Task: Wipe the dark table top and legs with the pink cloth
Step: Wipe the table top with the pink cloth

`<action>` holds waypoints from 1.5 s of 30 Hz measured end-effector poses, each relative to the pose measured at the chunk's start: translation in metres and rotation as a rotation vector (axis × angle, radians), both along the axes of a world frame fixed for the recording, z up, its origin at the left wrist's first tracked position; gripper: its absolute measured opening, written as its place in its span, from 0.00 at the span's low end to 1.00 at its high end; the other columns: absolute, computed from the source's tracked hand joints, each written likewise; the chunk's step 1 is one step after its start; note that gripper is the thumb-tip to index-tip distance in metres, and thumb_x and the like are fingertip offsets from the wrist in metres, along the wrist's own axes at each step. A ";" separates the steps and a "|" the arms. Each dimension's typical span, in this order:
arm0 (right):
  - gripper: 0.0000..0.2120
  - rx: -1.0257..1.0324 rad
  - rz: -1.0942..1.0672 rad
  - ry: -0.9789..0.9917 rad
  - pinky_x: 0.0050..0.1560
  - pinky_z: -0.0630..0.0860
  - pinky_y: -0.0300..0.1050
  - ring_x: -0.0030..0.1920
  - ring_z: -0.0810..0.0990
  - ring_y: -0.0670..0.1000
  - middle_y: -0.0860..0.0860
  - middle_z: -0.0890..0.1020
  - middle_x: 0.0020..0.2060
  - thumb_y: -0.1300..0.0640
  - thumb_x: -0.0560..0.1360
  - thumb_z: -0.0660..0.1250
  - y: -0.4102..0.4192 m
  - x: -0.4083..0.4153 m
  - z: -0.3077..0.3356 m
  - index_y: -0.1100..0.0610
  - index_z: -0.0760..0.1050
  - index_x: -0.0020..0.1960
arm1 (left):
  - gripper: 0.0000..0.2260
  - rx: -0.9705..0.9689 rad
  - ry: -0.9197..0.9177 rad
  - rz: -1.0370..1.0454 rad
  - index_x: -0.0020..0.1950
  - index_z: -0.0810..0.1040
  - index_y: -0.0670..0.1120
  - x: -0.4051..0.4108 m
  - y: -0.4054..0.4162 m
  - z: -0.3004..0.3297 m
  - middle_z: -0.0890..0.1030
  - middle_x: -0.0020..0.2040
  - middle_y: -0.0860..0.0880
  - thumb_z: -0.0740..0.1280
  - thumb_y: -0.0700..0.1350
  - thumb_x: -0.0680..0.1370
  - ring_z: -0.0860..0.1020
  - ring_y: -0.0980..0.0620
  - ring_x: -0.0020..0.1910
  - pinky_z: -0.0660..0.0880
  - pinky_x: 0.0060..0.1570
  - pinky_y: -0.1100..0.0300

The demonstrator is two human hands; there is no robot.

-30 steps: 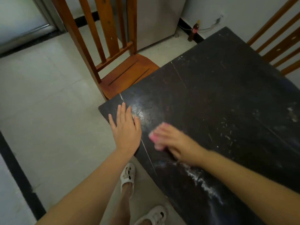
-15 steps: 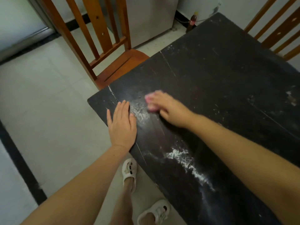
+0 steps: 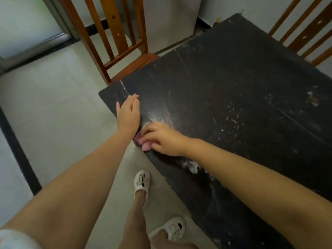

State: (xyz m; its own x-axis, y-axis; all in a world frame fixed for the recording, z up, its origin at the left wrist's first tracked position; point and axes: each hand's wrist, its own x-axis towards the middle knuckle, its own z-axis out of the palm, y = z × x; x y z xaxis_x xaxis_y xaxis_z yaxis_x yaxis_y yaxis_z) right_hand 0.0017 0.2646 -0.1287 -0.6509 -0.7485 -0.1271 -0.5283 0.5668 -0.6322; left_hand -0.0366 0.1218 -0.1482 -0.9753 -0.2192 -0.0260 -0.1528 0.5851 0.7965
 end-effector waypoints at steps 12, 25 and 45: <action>0.16 -0.266 -0.646 -0.212 0.62 0.74 0.46 0.55 0.79 0.46 0.48 0.82 0.51 0.70 0.71 0.62 0.116 -0.050 0.048 0.53 0.82 0.48 | 0.20 -0.527 0.098 -0.226 0.64 0.73 0.44 0.050 0.038 -0.020 0.71 0.68 0.45 0.52 0.48 0.78 0.64 0.48 0.70 0.51 0.70 0.44; 0.17 -0.144 -0.503 -0.173 0.72 0.61 0.40 0.67 0.70 0.43 0.53 0.78 0.62 0.63 0.74 0.58 0.087 0.128 0.004 0.61 0.80 0.58 | 0.22 -0.662 -0.036 -0.376 0.74 0.59 0.48 0.051 0.038 -0.017 0.57 0.76 0.48 0.52 0.49 0.80 0.50 0.49 0.75 0.41 0.71 0.42; 0.25 -0.528 -1.643 -0.060 0.60 0.74 0.40 0.56 0.80 0.43 0.46 0.81 0.55 0.75 0.70 0.54 0.131 0.159 0.030 0.54 0.78 0.56 | 0.22 -0.655 -0.015 -0.593 0.75 0.56 0.48 0.050 0.036 -0.012 0.53 0.76 0.48 0.50 0.48 0.80 0.47 0.51 0.75 0.37 0.70 0.43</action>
